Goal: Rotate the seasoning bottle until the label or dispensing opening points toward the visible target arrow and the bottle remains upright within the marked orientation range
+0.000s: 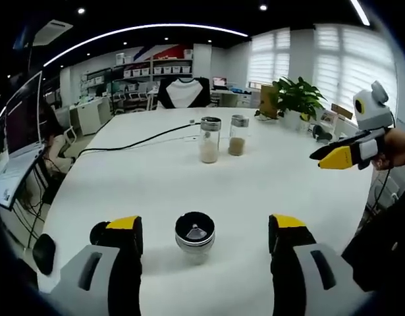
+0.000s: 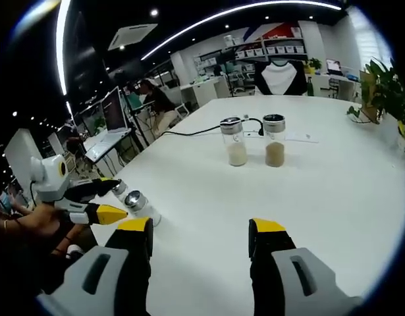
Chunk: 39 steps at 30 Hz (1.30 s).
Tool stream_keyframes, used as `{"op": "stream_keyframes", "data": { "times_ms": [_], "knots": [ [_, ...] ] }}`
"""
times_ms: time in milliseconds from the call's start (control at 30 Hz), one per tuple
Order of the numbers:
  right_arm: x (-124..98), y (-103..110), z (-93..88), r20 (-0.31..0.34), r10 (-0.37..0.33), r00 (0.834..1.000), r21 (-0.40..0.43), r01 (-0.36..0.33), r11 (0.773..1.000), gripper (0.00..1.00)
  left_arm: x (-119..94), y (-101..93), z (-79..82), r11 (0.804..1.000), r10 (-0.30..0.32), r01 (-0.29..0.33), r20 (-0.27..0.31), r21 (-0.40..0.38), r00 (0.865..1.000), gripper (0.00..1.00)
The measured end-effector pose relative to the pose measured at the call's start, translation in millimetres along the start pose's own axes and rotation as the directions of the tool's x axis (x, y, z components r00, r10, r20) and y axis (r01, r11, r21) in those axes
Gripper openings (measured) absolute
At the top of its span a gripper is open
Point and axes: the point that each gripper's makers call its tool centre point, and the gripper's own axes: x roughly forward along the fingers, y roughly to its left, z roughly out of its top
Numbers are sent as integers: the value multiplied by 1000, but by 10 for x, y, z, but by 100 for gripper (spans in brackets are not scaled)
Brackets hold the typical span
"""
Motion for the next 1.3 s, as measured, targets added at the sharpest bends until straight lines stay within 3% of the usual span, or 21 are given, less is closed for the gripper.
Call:
{"op": "stream_keyframes", "data": {
  "times_ms": [300,667,1167,1300],
  "knots": [
    [0,-39,-19,-6,-8,1000,-2,8,1000,58,-30,-8,10,1000,-6,6,13,-5,1000,83],
    [234,-59,185,-18,1,1000,-41,-2,999,57,3,39,-46,999,-12,12,4,-32,1000,81],
    [932,-335,1042,34,4,999,-160,1,987,57,53,96,13,999,-35,35,4,-15,999,81],
    [1133,-312,1205,54,49,997,-169,-39,985,58,53,143,-7,999,-25,25,-14,-23,1000,81]
  ]
}}
